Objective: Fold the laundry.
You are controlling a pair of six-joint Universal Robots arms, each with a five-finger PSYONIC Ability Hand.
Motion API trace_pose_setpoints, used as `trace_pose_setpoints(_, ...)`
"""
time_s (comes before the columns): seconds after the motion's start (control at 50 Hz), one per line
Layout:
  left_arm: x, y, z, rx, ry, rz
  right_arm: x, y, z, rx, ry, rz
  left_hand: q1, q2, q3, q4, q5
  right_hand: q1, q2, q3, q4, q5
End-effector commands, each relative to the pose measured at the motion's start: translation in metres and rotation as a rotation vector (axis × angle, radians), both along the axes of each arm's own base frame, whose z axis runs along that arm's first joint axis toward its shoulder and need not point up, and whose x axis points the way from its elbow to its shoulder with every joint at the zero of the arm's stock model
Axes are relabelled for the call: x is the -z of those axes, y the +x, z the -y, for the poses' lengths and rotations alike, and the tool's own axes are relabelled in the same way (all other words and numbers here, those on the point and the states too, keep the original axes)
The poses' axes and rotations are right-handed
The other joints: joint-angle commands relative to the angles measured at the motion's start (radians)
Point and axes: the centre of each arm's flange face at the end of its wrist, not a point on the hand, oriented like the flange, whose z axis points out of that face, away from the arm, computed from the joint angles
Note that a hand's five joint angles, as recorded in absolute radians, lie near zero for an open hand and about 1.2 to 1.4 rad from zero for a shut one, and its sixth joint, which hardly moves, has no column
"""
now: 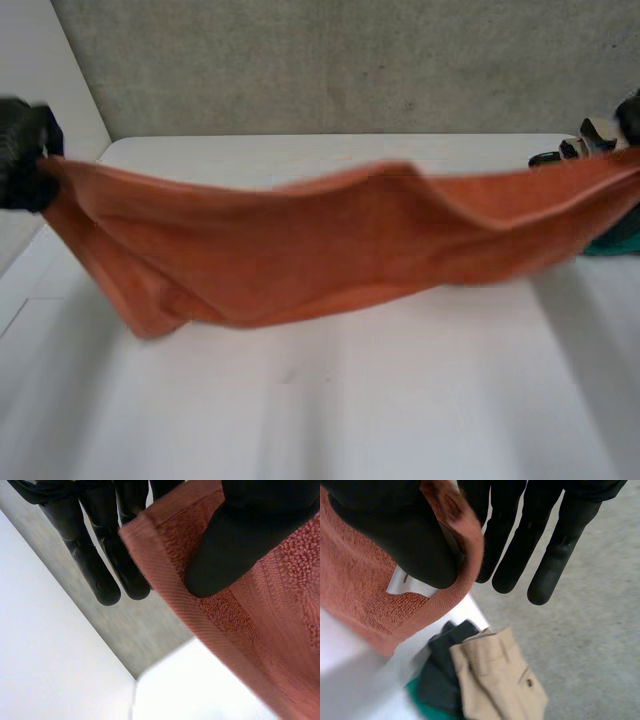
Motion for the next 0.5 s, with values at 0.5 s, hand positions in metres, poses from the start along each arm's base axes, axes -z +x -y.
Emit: trace_pose_setpoints(0.5, -0.090, -0.056, 0.172, 0.126, -0.853, -0.257, -0.071, 0.063, 0.132, 0.015, -0.915, 0.536, 0.250, 0.196, 0.203, 0.193, 0.230, 0.274, 0.221, 0.209, 0.199, 0.232)
